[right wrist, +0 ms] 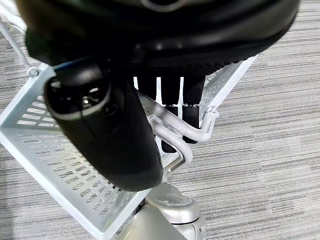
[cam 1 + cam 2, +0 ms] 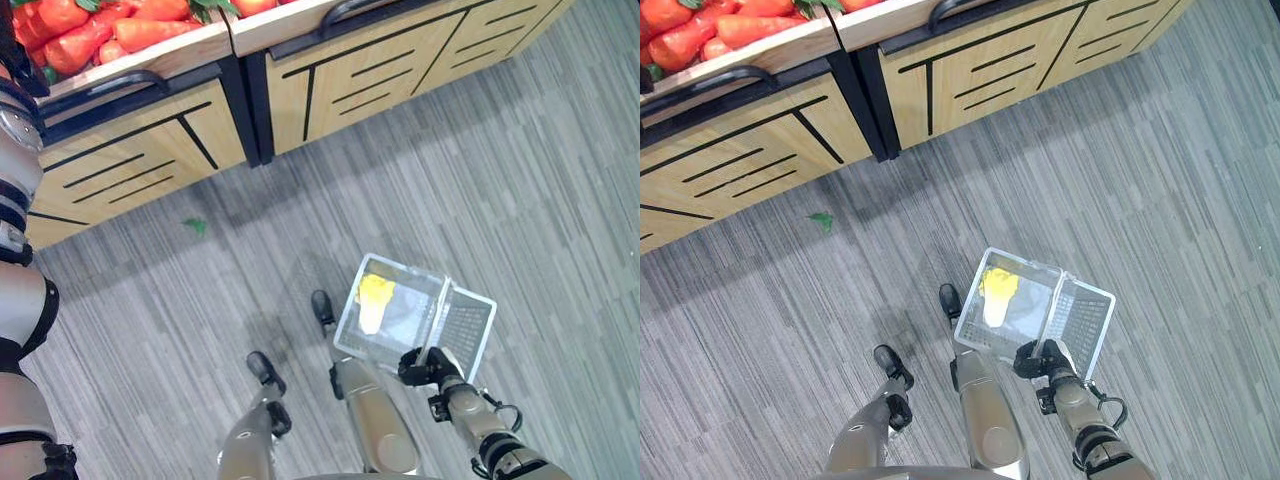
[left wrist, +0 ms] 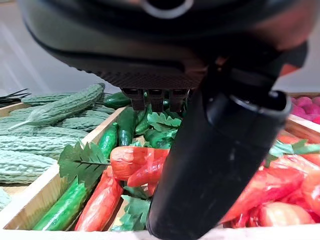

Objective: Get the vegetables into the basket

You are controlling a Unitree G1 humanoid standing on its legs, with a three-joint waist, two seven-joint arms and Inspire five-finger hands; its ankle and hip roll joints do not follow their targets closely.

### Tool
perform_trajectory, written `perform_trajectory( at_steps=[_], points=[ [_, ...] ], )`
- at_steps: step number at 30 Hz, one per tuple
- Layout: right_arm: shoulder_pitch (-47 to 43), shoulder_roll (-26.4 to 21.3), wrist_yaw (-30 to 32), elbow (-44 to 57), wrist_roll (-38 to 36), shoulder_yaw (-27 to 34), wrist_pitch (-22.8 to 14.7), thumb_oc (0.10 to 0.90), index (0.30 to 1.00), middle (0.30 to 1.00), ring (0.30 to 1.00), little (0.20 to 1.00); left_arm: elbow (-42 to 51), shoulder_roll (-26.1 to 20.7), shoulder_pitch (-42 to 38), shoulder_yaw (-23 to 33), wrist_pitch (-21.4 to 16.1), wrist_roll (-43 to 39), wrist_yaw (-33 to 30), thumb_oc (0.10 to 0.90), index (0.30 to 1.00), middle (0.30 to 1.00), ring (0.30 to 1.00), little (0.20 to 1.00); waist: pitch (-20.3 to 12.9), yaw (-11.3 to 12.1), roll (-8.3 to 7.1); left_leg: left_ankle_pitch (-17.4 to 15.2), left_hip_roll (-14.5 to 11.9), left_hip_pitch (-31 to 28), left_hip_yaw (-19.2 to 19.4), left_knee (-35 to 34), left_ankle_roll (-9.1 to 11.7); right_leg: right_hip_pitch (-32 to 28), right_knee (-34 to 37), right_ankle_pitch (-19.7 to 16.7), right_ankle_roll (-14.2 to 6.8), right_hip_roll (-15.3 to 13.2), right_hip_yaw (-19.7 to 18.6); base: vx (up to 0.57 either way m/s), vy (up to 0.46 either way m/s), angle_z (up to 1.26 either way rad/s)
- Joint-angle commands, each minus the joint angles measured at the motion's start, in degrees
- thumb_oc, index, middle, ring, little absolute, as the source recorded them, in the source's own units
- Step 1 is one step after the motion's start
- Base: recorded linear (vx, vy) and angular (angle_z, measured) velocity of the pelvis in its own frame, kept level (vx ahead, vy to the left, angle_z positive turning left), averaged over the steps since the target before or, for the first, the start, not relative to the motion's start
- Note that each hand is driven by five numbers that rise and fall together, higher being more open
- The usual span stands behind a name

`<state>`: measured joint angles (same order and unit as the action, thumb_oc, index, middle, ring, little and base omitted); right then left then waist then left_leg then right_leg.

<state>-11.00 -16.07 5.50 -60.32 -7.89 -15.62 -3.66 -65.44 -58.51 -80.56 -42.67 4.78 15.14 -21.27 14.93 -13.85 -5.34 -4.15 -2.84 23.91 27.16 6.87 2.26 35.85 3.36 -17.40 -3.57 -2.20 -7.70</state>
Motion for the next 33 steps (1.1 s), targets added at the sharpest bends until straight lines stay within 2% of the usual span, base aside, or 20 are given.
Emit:
perform_trajectory(
  at_steps=[1,8,9,10,11,24,25,26,27,33],
  points=[
    [5.3,-1.8,-1.2,-3.1,0.1,-3.9,2.0,0.400,0.300,0.300,0.300,0.300,0.4,-3.7,-5.6,-0.4,0.1,-0.4,-1.8,0.900,1.000,1.000,1.000,1.000,-0.8,-0.1,1.61,2.0,-1.0,5.7,-4.2,1.6,0.1,-2.8,0.5,-0.2,-9.7,-5.1,3.2,0.00,0.000,0.00],
    [5.4,-1.7,-1.5,-2.6,-0.4,-4.3,1.7,0.400,0.300,0.300,0.300,0.300,-1.1,-3.6,-5.2,-0.5,0.2,-0.1,-1.0,0.900,1.000,1.000,1.000,1.000,-1.4,-0.5,1.44,1.4,-0.7,7.9,-4.6,2.6,-0.2,-1.1,0.2,-0.9,-9.9,-5.5,3.4,0.00,0.006,0.00],
    [5.4,-1.6,-1.6,-2.2,-0.3,-4.3,1.5,0.400,0.300,0.300,0.300,0.300,-1.2,-3.7,-4.8,-0.3,0.1,-0.1,-0.9,0.467,0.393,0.393,0.393,0.393,-1.5,-0.5,1.23,1.3,-0.7,8.2,-4.5,2.9,-0.4,-0.8,0.1,-1.0,-9.8,-5.4,3.3,-0.01,0.012,-0.04],
    [5.4,-1.6,-1.5,-2.1,-0.3,-4.5,1.5,0.400,0.300,0.300,0.300,0.300,-0.8,-3.2,-4.7,-0.3,0.1,-0.2,-0.9,0.447,0.366,0.366,0.366,0.366,-1.5,-0.6,1.23,1.3,-0.7,8.3,-4.7,2.8,-0.4,-0.8,0.1,-1.0,-9.9,-5.5,3.4,-0.01,0.005,-0.07],
    [5.3,-1.6,-1.5,-1.9,-0.4,-4.5,1.5,0.400,0.300,0.300,0.300,0.300,-0.7,-3.1,-4.5,-0.2,0.2,-0.2,-0.9,0.400,0.300,0.300,0.300,0.300,-1.4,-0.6,1.15,1.3,-0.7,8.6,-4.8,2.9,-0.4,-0.7,0.1,-1.1,-9.9,-5.5,3.4,0.00,0.000,0.00],
    [5.5,-2.1,-1.7,-2.5,0.1,-4.2,1.9,0.400,0.300,0.300,0.300,0.300,0.2,-2.2,-2.6,0.9,0.4,0.5,-0.1,0.400,0.300,0.300,0.300,0.300,-1.8,-0.5,0.88,0.7,-0.5,9.3,-5.2,3.8,-0.8,-0.3,-0.1,-1.3,-10.0,-5.8,3.5,-0.01,0.008,-0.01],
    [5.7,-2.1,-1.7,-2.7,0.2,-4.0,2.0,0.400,0.300,0.300,0.300,0.300,0.5,-2.1,-2.5,0.9,0.4,0.7,0.0,0.506,0.448,0.448,0.448,0.448,-1.9,-0.4,0.89,0.7,-0.5,9.3,-5.2,3.8,-0.8,-0.3,-0.2,-1.2,-9.9,-5.9,3.6,-0.01,0.004,0.15],
    [5.7,-2.2,-1.7,-2.8,0.3,-3.9,2.0,0.400,0.300,0.300,0.300,0.300,0.8,-2.0,-2.3,0.9,0.5,0.8,0.1,0.476,0.407,0.407,0.407,0.407,-1.9,-0.4,0.89,0.8,-0.4,9.4,-5.3,3.8,-0.8,-0.2,-0.2,-1.2,-9.9,-5.9,3.7,-0.01,0.002,-0.08],
    [5.5,-2.4,-1.6,-3.0,0.2,-3.8,2.1,0.400,0.300,0.300,0.300,0.300,0.5,-1.9,-2.4,1.0,0.5,0.7,0.2,0.400,0.300,0.300,0.300,0.300,-1.9,-0.4,0.93,0.8,-0.4,9.4,-5.4,3.7,-0.8,-0.2,-0.2,-1.2,-9.9,-6.0,3.7,0.00,0.000,0.00],
    [5.6,-2.2,-1.7,-3.3,0.4,-3.8,2.0,0.400,0.300,0.300,0.300,0.300,1.0,-1.8,-2.3,1.1,0.4,0.8,0.0,0.400,0.300,0.300,0.300,0.300,-2.2,-0.3,0.97,1.0,-0.2,9.6,-5.6,3.3,-0.8,0.0,0.0,-1.2,-9.8,-6.0,4.0,0.00,0.000,-0.01]
  ],
)
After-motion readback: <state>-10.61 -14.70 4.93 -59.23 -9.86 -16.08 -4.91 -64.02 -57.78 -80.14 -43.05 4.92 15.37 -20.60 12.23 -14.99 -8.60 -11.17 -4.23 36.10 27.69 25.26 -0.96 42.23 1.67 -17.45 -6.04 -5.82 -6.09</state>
